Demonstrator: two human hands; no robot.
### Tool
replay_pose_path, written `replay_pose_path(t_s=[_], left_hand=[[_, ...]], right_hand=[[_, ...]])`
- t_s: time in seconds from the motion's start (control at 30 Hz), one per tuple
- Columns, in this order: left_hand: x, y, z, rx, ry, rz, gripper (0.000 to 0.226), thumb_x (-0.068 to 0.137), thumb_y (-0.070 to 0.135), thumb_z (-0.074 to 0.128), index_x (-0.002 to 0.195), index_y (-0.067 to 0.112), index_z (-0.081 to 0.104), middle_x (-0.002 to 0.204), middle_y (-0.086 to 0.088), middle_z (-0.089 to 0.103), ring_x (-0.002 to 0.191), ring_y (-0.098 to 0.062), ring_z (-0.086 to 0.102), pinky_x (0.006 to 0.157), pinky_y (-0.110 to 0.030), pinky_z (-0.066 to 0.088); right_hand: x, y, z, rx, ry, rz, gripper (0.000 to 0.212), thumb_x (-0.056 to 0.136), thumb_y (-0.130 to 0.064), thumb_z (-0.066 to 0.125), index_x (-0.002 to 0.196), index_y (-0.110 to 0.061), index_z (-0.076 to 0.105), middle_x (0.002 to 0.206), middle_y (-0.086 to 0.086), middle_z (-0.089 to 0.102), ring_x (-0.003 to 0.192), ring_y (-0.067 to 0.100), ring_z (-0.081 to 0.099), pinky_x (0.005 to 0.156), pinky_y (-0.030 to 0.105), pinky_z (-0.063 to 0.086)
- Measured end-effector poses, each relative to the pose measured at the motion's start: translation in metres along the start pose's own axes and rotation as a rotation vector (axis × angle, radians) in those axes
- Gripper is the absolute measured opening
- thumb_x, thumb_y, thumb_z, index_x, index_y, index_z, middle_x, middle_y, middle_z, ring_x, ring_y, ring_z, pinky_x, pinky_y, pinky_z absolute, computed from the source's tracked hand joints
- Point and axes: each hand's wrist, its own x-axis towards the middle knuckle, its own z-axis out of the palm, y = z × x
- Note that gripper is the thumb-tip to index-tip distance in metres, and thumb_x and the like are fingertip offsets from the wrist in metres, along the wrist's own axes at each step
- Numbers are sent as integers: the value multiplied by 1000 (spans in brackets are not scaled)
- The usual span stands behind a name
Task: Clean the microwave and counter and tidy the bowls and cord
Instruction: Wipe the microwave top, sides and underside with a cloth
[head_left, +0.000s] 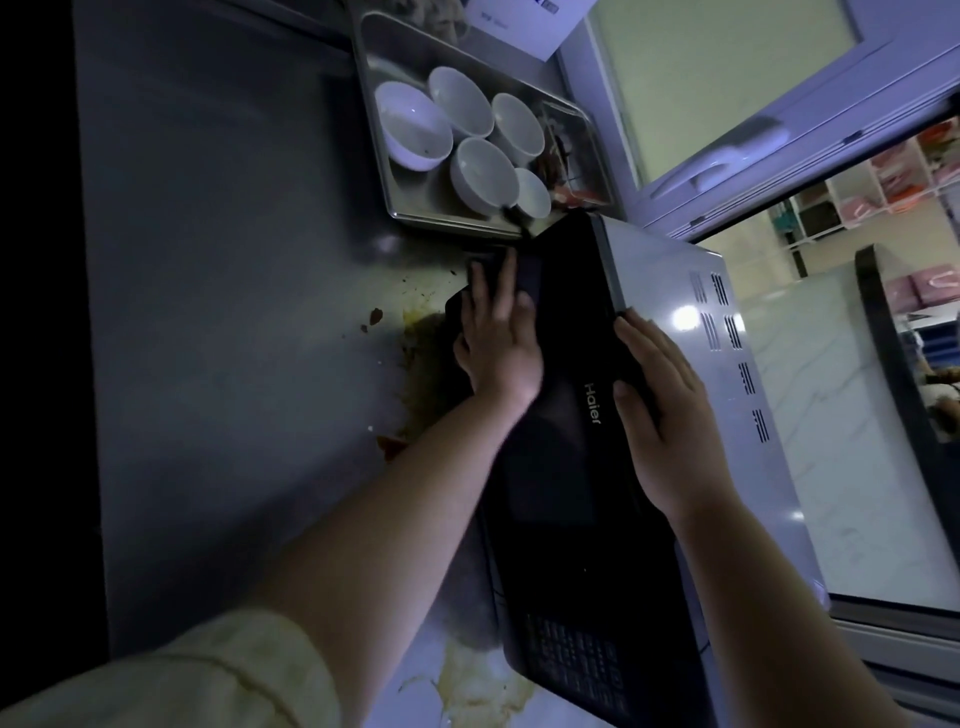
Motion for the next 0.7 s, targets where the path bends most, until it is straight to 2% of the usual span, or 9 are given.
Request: replay_pose_path(t_s=[0.17, 0.23, 0.4, 0.57, 0.7], left_hand=[[6, -3, -3, -2, -25, -57, 45, 103, 42, 21, 147, 51, 16, 161, 13, 5, 147, -16, 10, 110, -57, 17], [-21, 1, 0, -4, -55, -82, 47, 101, 47, 18, 146, 55, 11, 161, 15, 1, 148, -16, 6, 111, -55, 16], [-135, -7, 10, 82, -57, 63, 50, 95, 57, 6, 144, 59, -2, 161, 14, -3, 149, -14, 2, 110, -44, 19], [-231, -35, 17, 133, -89, 6, 51, 97, 59, 4, 148, 53, 2, 161, 17, -8, 148, -9, 2, 109, -37, 18], [-234, -57, 19, 120, -96, 59, 50, 100, 55, 8, 149, 50, 7, 162, 12, -1, 147, -16, 12, 107, -38, 22]], right_hand=[[1, 1, 0, 6, 2, 0, 51, 91, -17, 43, 142, -17, 46, 150, -3, 41, 141, 17, 33, 111, 51, 33], [1, 1, 0, 5, 0, 3, 51, 91, -16, 44, 142, -16, 46, 150, -3, 41, 141, 17, 34, 111, 51, 33], [1, 2, 0, 6, 1, 3, 51, 91, -21, 42, 141, -16, 46, 149, 0, 43, 141, 18, 35, 111, 51, 33], [1, 2, -1, 44, 16, 1, 49, 91, -18, 44, 140, -14, 48, 147, 1, 45, 140, 17, 35, 111, 51, 33], [0, 1, -2, 58, 8, 18, 49, 91, -17, 46, 140, -14, 49, 148, 1, 44, 141, 17, 35, 112, 51, 33]])
